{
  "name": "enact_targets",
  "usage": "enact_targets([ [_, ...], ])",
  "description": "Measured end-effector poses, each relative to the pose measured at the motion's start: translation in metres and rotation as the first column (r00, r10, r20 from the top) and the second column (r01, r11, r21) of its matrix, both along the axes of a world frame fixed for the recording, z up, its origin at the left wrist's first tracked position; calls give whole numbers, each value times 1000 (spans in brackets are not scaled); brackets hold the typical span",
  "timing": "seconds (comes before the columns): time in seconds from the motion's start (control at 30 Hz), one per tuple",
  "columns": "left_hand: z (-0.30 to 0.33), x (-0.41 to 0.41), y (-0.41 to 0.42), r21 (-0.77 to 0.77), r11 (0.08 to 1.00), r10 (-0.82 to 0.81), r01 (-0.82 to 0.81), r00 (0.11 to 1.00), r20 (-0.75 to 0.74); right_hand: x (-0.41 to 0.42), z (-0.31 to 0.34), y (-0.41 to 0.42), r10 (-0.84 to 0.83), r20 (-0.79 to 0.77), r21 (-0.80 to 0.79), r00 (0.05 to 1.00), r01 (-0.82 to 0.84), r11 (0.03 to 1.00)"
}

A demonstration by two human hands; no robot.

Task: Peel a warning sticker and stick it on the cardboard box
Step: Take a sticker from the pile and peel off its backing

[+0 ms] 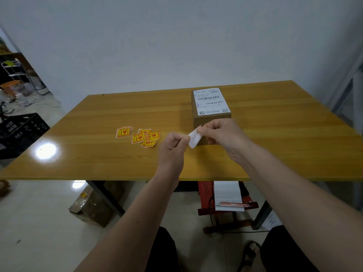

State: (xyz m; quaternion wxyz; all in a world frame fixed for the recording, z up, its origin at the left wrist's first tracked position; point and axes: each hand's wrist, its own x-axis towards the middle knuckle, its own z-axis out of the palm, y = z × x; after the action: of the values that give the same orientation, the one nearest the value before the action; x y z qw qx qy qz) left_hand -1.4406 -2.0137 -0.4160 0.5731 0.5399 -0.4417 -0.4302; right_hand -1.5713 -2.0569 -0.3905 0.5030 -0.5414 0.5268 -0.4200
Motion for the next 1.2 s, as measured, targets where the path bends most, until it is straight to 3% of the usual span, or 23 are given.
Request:
enact_targets([
  [0.13,-1,5,1,55,997,-56,59,996,-68,-1,-3,-1,-6,34,-35,999,7,999],
  [0.23,-2,9,3,136,970,-161,204,948,-275,-1,-7,0,-6,31,-64,1000,8,998],
  [0.3,-3,15,4,141,955,-203,261,922,-329,-3,-10,1,-37,26,-81,999,39,996],
  [0.43,5,21,1,175,962,-189,212,972,-139,-6,-11,2,-134,-52,-172,990,124,977],
  [0.53,14,15,-6,141,984,-117,109,992,53,-1,-11,8,-72,-122,-247,990,40,968],
  [0.63,19,7,-11,99,988,-131,116,978,162,1,-12,13,-39,-171,-299,984,-14,954],
  [0.9,10,-4,-17,129,989,-93,73,984,154,-6,-17,12,20,-260,-253,965,-88,963],
  [1.2,12,-11,-14,163,986,-34,30,999,19,-6,-20,14,-35,-126,-261,991,1,965],
])
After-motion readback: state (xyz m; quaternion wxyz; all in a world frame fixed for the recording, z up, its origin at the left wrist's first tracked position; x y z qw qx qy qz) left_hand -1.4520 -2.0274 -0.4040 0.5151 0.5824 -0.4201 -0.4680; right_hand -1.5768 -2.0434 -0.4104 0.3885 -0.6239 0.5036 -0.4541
